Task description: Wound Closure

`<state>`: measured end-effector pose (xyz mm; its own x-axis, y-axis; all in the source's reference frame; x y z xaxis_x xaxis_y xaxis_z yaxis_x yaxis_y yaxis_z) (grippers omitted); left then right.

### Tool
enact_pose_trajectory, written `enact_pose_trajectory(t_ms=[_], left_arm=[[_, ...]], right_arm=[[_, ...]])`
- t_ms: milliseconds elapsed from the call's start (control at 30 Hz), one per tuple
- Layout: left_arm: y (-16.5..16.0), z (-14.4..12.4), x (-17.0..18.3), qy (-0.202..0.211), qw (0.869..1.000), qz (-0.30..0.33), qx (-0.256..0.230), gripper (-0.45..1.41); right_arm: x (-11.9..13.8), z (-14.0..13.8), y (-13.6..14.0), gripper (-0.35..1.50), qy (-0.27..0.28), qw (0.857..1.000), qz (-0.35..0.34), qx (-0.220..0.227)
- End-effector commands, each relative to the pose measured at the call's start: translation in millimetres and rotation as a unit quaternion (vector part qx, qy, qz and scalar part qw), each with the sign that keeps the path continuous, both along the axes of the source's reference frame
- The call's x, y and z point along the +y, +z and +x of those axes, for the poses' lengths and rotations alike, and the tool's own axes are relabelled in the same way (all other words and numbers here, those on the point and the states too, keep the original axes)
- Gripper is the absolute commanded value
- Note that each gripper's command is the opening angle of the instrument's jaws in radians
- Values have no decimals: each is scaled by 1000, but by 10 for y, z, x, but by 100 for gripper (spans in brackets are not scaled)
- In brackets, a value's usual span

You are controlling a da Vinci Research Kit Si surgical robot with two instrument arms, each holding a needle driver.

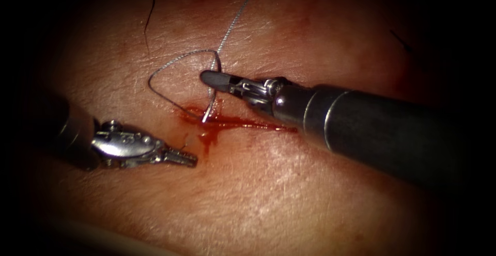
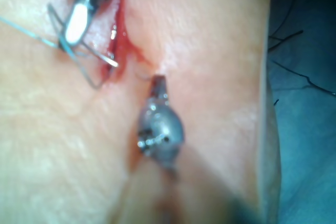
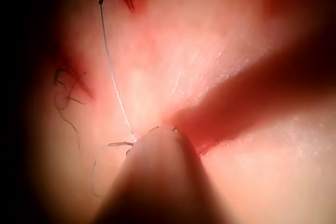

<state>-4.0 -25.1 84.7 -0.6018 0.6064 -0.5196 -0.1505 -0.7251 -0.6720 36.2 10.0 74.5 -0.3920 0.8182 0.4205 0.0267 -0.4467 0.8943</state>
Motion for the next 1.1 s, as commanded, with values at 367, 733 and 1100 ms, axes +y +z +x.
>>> enact_pose_trajectory(t_ms=[367, 733, 1100], left_arm=[[6, 14, -8, 9, 1000, 3, -4, -43], [2, 14, -7, 8, 1000, 4, -4, -45], [1, 14, -7, 8, 1000, 4, -4, -45]], right_arm=[[-27, 35, 14, -35, -61, 996, 49, 37], [-25, 50, 13, 93, -50, 996, -74, 1], [11, 12, 13, 106, -120, 853, -466, -201]])
